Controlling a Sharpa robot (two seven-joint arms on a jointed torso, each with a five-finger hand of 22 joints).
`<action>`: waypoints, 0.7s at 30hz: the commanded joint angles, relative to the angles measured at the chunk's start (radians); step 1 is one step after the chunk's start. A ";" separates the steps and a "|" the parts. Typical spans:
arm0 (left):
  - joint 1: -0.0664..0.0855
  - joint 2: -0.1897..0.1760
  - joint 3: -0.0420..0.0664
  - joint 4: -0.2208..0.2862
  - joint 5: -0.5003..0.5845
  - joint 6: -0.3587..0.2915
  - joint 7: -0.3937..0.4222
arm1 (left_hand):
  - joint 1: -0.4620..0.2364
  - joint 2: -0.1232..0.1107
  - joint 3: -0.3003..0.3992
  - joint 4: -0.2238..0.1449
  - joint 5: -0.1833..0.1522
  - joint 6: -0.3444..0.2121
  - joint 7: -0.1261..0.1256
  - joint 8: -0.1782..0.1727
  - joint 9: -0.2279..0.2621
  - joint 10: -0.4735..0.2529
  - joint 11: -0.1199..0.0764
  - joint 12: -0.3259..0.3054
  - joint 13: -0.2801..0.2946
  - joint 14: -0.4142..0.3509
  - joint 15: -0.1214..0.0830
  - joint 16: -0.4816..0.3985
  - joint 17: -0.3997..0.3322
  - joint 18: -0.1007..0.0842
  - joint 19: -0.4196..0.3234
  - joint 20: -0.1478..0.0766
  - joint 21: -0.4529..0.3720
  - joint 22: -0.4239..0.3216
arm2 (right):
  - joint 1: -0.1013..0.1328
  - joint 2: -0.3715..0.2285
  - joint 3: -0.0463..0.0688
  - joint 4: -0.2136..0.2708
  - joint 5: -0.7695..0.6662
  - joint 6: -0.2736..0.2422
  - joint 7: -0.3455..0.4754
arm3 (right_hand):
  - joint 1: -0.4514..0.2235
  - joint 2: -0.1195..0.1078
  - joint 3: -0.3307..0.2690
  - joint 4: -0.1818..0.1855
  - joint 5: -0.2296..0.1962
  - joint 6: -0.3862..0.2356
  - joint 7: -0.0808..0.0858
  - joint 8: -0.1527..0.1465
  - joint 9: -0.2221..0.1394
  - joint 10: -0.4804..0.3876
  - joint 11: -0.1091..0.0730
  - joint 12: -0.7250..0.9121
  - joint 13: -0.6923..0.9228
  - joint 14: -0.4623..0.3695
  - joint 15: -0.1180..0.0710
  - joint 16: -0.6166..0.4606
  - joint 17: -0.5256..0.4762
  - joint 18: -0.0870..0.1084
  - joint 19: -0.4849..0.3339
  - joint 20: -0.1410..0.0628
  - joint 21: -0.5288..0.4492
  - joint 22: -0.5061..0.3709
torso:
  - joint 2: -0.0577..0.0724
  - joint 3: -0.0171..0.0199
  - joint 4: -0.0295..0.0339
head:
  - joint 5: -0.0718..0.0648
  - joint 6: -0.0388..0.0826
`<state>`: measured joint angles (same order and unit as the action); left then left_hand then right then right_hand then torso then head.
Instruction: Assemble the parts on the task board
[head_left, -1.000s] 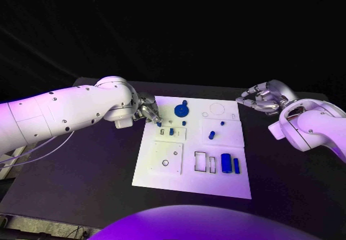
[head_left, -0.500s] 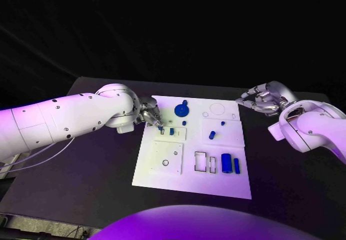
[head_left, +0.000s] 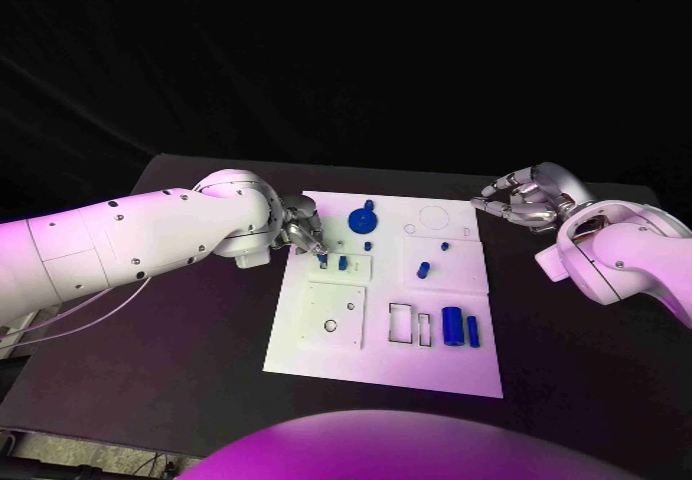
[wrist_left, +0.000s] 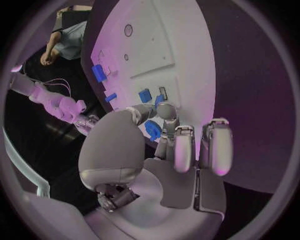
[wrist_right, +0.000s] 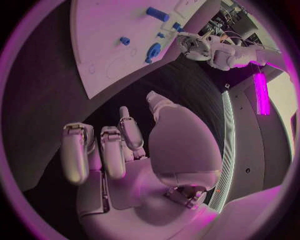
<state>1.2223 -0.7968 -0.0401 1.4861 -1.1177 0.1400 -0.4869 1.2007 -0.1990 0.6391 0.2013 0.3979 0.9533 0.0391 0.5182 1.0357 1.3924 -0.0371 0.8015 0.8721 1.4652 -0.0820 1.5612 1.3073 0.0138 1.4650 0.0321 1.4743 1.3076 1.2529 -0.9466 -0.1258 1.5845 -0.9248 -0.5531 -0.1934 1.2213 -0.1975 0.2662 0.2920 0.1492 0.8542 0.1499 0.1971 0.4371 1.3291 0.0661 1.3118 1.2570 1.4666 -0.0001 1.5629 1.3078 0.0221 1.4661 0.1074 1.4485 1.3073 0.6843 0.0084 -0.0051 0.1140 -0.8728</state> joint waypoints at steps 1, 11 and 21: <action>-0.001 0.003 0.001 0.001 -0.006 0.016 0.007 | 0.007 0.007 0.128 -0.127 0.005 0.007 -0.006 0.003 0.001 0.008 -0.001 0.005 0.001 0.103 -0.007 0.003 0.253 0.010 0.052 -0.006 0.003 0.224 | -0.001 0.000 0.000 0.001 -0.006 0.003 0.008 | -0.004 0.009 -0.003 -0.002 0.005 -0.002 -0.003 0.006 0.001 -0.005 0.001 -0.003 0.000 0.095 -0.002 -0.006 0.230 0.012 0.023 -0.001 -0.004 0.191 | -0.001 0.0008 -0.0002 | 0.000 0.000; -0.002 0.004 0.000 0.001 -0.006 0.035 0.002 | 0.005 0.006 0.130 -0.128 0.007 0.008 -0.006 0.004 0.002 0.009 -0.001 0.003 -0.002 0.103 -0.007 0.002 0.252 0.010 0.052 -0.006 0.003 0.225 | -0.001 -0.001 0.000 0.000 -0.005 0.004 0.008 | -0.004 0.009 -0.003 -0.002 0.005 -0.002 -0.003 0.006 0.001 -0.005 0.001 -0.003 0.000 0.095 -0.002 -0.006 0.230 0.012 0.023 -0.001 -0.004 0.191 | -0.001 0.0006 0.0007 | 0.000 0.000; -0.002 0.003 0.000 0.004 -0.006 0.037 0.003 | 0.005 0.006 0.131 -0.128 0.007 0.008 -0.006 0.004 0.002 0.009 -0.001 0.004 -0.001 0.103 -0.007 0.003 0.253 0.010 0.051 -0.006 0.002 0.224 | -0.001 -0.001 0.000 0.000 0.001 0.004 0.009 | -0.004 0.009 -0.003 -0.002 0.005 -0.002 -0.003 0.006 0.001 -0.005 0.001 -0.003 0.000 0.095 -0.002 -0.006 0.230 0.012 0.023 -0.001 -0.004 0.191 | -0.001 0.0006 -0.0001 | 0.002 0.000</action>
<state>1.2206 -0.7954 -0.0403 1.4869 -1.1211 0.1593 -0.4886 1.2012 -0.1985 0.6391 0.2013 0.4025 0.9551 0.0409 0.5182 1.0367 1.3923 -0.0370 0.8015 0.8719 1.4652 -0.0820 1.5612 1.3073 0.0138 1.4650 0.0321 1.4743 1.3075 1.2526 -0.9481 -0.1258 1.5844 -0.9232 -0.5530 -0.1925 1.2213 -0.1975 0.2662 0.2921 0.1492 0.8542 0.1499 0.1971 0.4369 1.3291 0.0661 1.3118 1.2570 1.4665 -0.0001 1.5629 1.3076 0.0221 1.4662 0.1074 1.4485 1.3079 0.6831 0.0090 -0.0045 0.1154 -0.8728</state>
